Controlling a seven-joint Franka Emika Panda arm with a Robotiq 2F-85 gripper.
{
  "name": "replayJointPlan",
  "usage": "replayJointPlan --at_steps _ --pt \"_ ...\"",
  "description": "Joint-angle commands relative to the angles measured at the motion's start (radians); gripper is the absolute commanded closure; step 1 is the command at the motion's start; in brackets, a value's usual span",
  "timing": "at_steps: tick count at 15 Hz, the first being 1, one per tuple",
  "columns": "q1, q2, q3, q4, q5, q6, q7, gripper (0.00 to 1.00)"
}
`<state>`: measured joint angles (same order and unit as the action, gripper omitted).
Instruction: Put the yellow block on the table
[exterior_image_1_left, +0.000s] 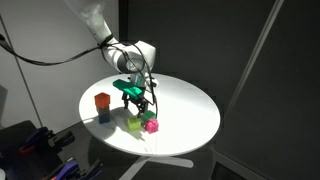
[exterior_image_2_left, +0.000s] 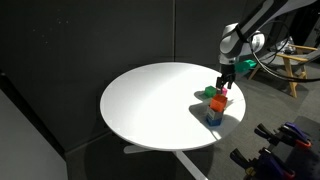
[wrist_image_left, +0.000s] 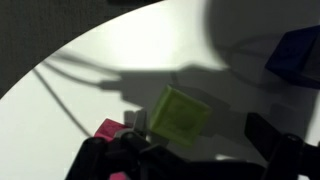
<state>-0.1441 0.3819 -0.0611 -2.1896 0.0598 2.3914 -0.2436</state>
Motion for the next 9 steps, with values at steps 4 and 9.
replayJointPlan --at_steps 4,9 --pt "0.028 -0.129 0.007 -0.074 -0.033 -0.064 0.016 0.00" --pt "0.057 -0.222 0.003 -0.124 -0.063 -0.106 0.051 0.00"
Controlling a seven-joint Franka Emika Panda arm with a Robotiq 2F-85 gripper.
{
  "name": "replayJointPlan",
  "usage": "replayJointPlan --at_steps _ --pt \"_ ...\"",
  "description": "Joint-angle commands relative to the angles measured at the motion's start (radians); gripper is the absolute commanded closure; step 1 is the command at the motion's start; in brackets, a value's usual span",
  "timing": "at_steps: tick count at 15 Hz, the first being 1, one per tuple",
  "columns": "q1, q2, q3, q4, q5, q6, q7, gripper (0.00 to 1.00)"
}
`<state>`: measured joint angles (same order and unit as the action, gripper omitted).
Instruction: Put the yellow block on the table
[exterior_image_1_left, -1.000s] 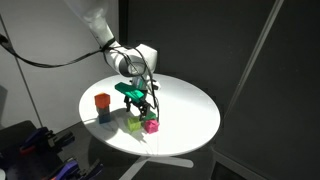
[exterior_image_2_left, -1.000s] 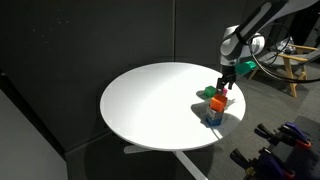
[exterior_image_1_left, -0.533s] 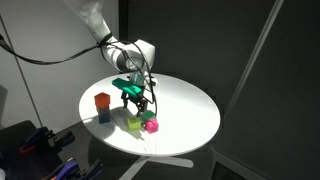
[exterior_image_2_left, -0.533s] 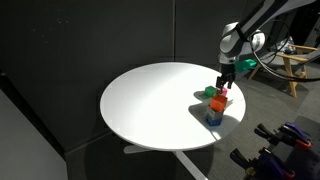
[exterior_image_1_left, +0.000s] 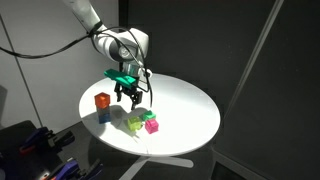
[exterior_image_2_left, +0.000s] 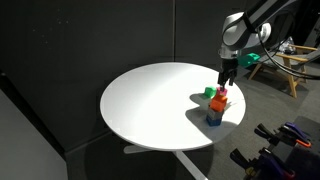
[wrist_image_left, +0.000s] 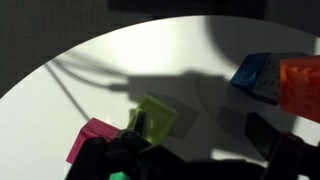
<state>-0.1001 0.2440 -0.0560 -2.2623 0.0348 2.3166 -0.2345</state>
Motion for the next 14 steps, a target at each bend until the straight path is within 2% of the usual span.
replayJointPlan --at_steps 1,8,14 --pt "0.018 -0.105 -0.003 -0.063 -0.045 -0.040 0.053 0.00" --pt "0.036 -0.244 0.000 -0.146 -0.026 -0.114 0.136 0.00" --pt "0.037 -0.378 0.001 -0.221 -0.027 -0.105 0.226 0.00"
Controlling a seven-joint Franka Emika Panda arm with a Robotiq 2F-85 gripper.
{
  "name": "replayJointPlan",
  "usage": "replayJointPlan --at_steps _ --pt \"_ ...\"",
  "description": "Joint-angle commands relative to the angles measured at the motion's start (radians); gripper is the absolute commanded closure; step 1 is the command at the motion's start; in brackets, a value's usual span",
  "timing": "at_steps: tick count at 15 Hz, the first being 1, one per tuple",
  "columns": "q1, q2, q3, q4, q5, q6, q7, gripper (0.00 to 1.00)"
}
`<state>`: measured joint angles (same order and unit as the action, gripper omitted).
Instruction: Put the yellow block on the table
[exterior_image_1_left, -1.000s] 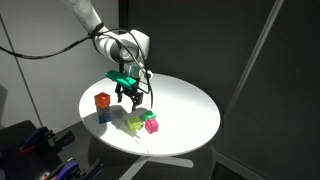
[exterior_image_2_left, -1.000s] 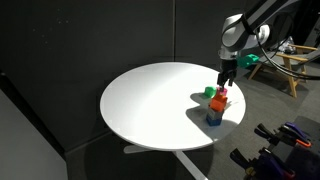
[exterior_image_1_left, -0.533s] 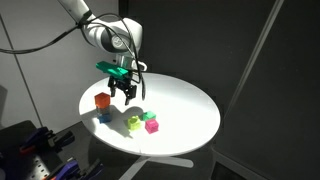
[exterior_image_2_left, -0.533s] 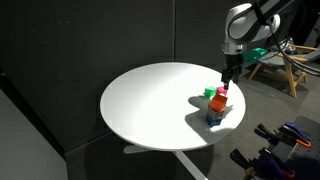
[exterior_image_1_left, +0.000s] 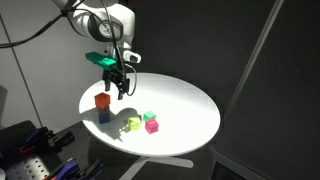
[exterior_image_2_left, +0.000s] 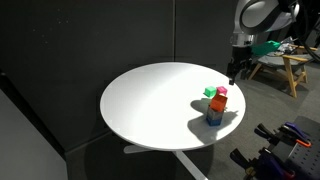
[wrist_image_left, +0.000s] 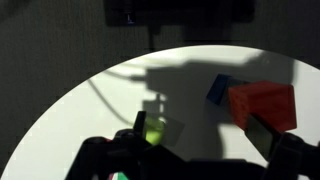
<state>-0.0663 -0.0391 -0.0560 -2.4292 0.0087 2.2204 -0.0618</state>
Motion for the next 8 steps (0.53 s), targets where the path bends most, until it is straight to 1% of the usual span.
replayJointPlan --at_steps 1,8 --pt "0.003 -0.117 0.002 -0.066 -0.004 -0.011 0.065 0.00" --pt "0.005 -0.259 0.018 -0.129 -0.013 -0.029 0.114 0.00"
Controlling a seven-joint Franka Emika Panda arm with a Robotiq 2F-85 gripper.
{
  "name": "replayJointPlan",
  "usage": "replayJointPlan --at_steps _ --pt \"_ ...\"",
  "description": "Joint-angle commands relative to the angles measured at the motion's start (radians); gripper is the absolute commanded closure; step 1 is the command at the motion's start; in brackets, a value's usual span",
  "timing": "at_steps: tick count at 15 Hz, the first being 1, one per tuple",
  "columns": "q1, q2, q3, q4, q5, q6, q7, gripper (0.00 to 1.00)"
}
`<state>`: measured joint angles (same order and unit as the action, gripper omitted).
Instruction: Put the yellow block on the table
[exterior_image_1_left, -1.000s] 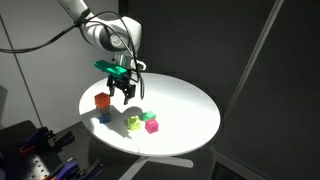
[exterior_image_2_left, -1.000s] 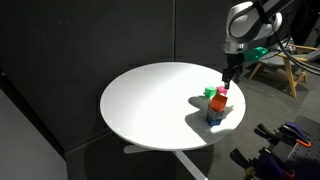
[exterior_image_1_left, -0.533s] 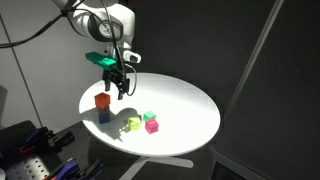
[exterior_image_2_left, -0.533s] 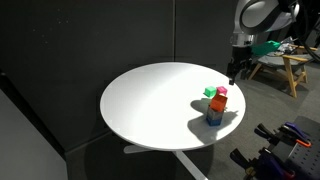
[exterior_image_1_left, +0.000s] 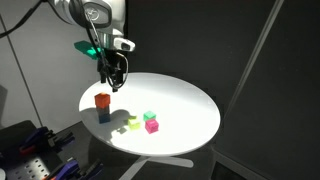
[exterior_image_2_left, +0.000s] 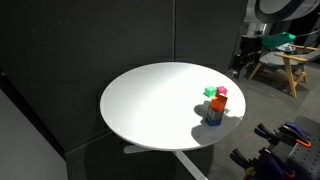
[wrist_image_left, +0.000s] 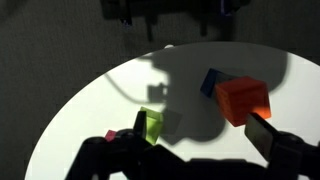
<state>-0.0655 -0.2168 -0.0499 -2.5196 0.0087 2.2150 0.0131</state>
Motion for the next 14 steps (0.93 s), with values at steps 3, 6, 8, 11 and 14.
replayJointPlan --at_steps 3,6,8,11,14 --pt "0.009 -0.128 0.025 -0.054 -0.009 -0.045 0.037 0.00" --pt "0.014 -0.171 0.036 -0.068 -0.003 -0.062 0.031 0.00" --pt "0.022 -0.193 0.040 -0.072 0.002 -0.084 0.023 0.00" --pt "0.035 -0.226 0.044 -0.077 0.005 -0.115 0.016 0.00" --pt "0.047 -0.263 0.049 -0.088 0.005 -0.133 0.013 0.00"
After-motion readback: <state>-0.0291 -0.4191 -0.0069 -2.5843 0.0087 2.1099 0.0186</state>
